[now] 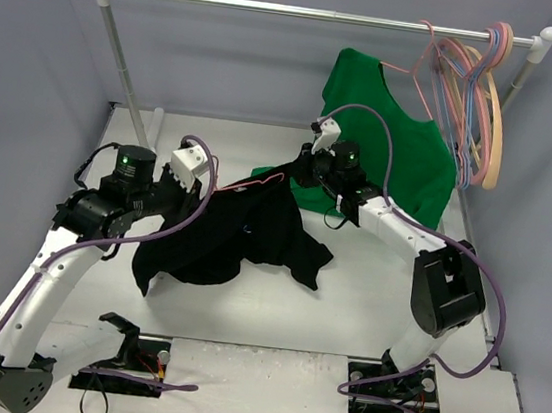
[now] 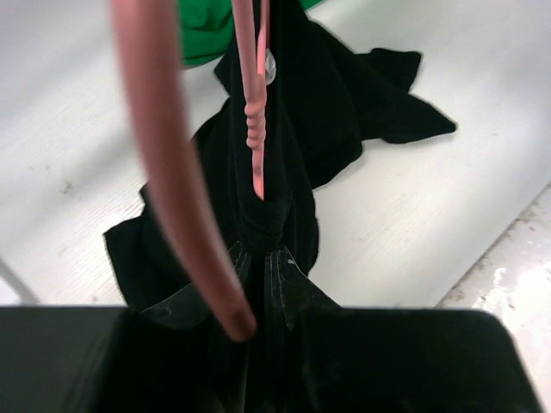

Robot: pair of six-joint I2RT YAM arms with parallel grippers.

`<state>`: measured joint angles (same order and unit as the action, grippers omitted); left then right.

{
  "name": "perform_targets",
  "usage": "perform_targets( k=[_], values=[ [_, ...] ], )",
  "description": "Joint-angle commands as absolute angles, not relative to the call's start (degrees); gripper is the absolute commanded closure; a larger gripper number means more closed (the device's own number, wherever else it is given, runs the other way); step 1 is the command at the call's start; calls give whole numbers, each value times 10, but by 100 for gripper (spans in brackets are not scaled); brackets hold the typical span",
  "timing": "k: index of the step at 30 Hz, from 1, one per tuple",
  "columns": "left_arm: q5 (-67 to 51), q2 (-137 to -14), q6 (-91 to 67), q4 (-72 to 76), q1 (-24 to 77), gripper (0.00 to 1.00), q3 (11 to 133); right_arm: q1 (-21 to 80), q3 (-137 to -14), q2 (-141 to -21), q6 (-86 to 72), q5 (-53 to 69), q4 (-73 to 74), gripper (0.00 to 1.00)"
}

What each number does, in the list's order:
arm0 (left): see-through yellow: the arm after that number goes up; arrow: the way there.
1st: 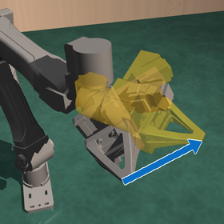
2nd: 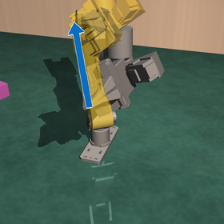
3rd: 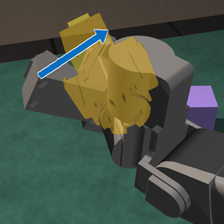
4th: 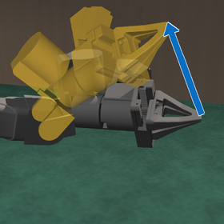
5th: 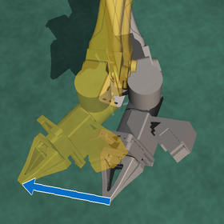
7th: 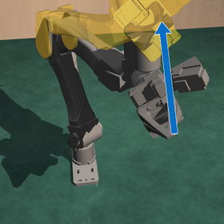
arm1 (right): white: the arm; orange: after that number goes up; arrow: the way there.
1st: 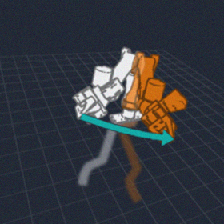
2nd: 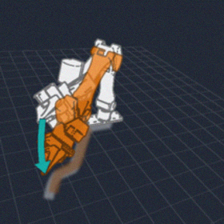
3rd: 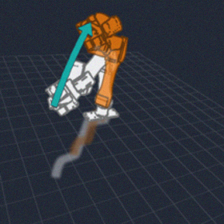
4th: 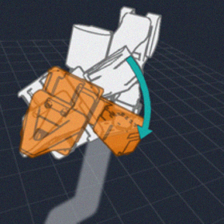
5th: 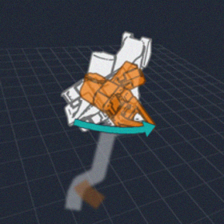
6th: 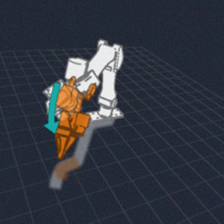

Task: Place the t-shirt on the hanger
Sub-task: Place tshirt on hanger

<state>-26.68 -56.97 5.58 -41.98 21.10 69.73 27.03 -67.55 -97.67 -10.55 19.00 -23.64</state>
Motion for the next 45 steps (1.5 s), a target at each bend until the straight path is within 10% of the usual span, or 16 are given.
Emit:
perform_targets(
  k=[1,27,45],
  values=[
    [-196,-559,82,-432,217,100,731,248,-722,-978,-71,156,-221,100],
    [-175,-768,63,-326,285,100,1074,374,-1010,-861,142,141,-54,100],
    [-343,-652,-25,-67,287,100,792,370,-813,-782,161,127,-70,98]
  ],
)
